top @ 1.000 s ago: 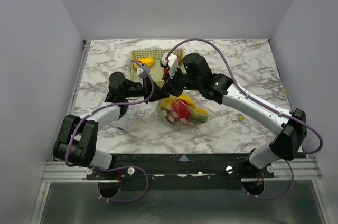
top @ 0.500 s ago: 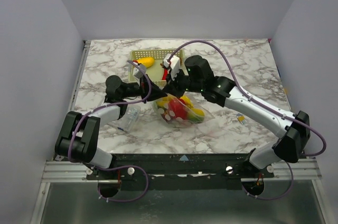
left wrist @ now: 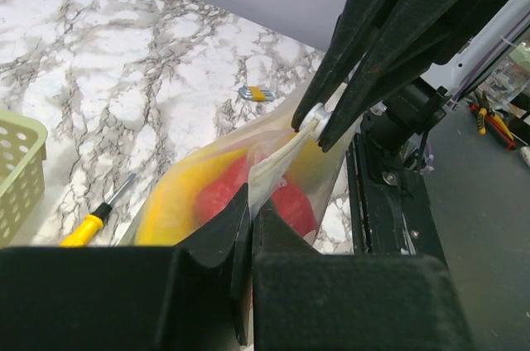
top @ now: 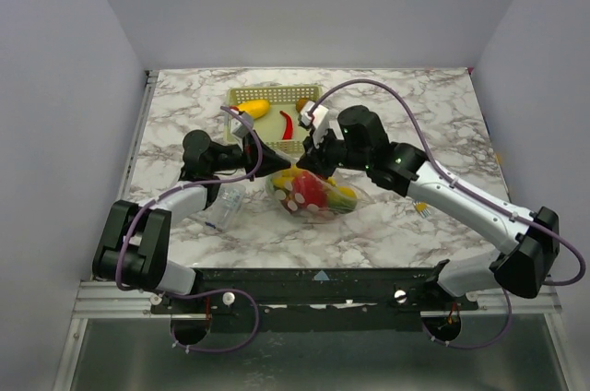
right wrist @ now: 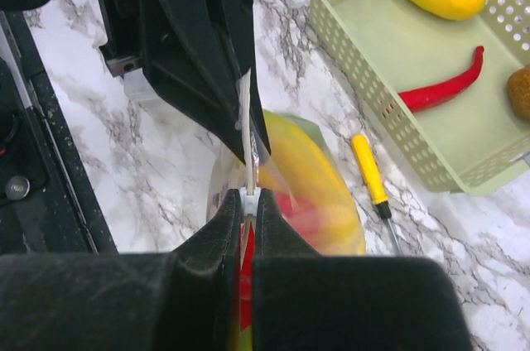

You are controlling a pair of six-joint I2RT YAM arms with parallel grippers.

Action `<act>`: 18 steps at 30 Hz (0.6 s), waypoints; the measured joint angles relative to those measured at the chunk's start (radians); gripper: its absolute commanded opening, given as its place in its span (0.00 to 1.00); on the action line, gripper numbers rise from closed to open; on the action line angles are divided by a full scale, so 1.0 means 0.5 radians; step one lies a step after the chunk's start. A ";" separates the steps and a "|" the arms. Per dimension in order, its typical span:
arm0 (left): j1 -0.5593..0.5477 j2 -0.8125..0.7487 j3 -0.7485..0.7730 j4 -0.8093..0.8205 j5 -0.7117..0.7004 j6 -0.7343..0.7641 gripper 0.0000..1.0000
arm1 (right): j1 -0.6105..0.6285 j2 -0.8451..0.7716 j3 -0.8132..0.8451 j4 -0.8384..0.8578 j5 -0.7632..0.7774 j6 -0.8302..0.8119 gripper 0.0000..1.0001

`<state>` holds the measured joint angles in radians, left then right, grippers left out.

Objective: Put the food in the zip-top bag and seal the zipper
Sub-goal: Zip the zipper food storage bag at the center of the board.

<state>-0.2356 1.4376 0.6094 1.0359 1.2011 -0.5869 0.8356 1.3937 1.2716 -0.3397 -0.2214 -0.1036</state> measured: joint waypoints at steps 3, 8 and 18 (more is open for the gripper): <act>0.000 -0.028 0.002 -0.117 -0.017 0.085 0.00 | 0.000 -0.064 -0.071 -0.011 0.004 0.010 0.00; 0.000 -0.048 0.011 -0.254 -0.031 0.181 0.00 | -0.009 -0.150 -0.163 -0.022 0.031 0.018 0.00; 0.013 -0.056 0.015 -0.420 -0.047 0.272 0.00 | -0.013 -0.356 -0.311 -0.143 0.100 0.047 0.00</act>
<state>-0.2291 1.4097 0.6170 0.8261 1.1778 -0.4507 0.8291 1.2160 1.1164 -0.4110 -0.1715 -0.0799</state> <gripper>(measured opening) 0.008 0.033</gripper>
